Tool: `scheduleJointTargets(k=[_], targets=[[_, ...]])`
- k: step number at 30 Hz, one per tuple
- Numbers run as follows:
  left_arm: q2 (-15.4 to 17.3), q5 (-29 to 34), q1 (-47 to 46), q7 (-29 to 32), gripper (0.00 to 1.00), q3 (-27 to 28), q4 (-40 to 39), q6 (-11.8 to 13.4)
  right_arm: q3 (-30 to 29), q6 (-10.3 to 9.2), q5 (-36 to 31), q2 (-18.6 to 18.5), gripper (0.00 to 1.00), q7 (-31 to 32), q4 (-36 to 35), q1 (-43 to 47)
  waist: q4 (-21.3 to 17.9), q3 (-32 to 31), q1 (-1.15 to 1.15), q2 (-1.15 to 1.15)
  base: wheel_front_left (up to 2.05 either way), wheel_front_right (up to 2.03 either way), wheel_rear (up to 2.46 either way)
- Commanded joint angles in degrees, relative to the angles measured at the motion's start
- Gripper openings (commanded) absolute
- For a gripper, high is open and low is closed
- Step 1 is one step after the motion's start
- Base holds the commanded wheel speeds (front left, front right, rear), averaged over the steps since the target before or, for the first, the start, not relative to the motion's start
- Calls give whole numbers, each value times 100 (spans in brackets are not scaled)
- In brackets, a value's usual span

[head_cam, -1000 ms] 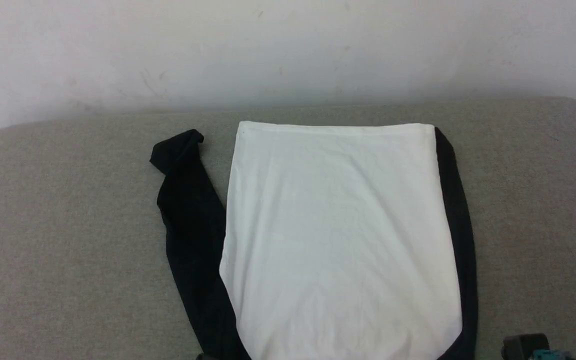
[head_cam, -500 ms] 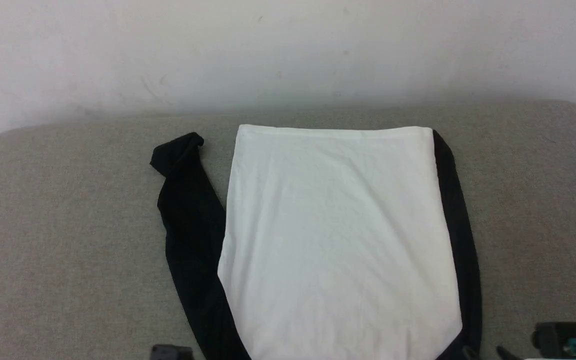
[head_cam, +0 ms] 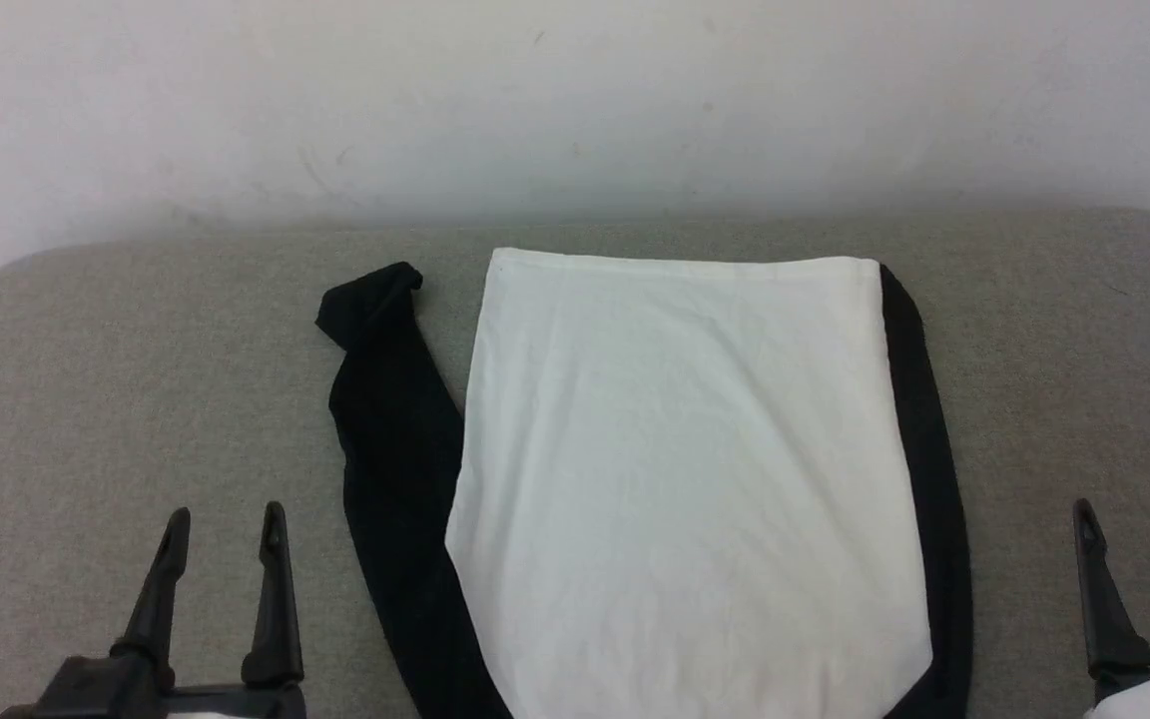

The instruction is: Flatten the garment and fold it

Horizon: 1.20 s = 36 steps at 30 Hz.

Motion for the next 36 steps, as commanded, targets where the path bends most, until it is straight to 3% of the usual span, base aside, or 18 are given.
scheduleJointTargets(k=[1,7,12,20,25,31,36], targets=[[-74,192,-101,-90,100,-40,21,77,29,-5,-128,27,100,-156,10,-78,-3,-7,0,0,0,0,0],[-529,952,-28,-269,100,-339,307,285,213,-5,-612,73,100,-914,341,-63,-28,-15,0,0,0,0,0],[-755,1150,-2,-283,100,-378,530,105,395,-5,-464,76,100,-1170,668,29,-14,-6,0,0,0,0,0],[-765,1107,-147,-285,100,-31,478,-171,168,-5,-83,77,100,-1267,716,-110,7,85,0,0,0,0,0],[-323,1018,-896,57,100,172,330,-578,146,-5,-8,77,100,-1239,526,-308,52,408,0,0,0,0,0],[196,487,-2592,1275,100,374,507,-1298,212,-5,3,77,100,-1216,362,-638,102,1015,0,0,0,0,0],[731,334,-4224,2165,100,418,1189,-1951,303,-5,-21,77,100,-1201,277,-944,62,1615,0,0,0,0,0]])
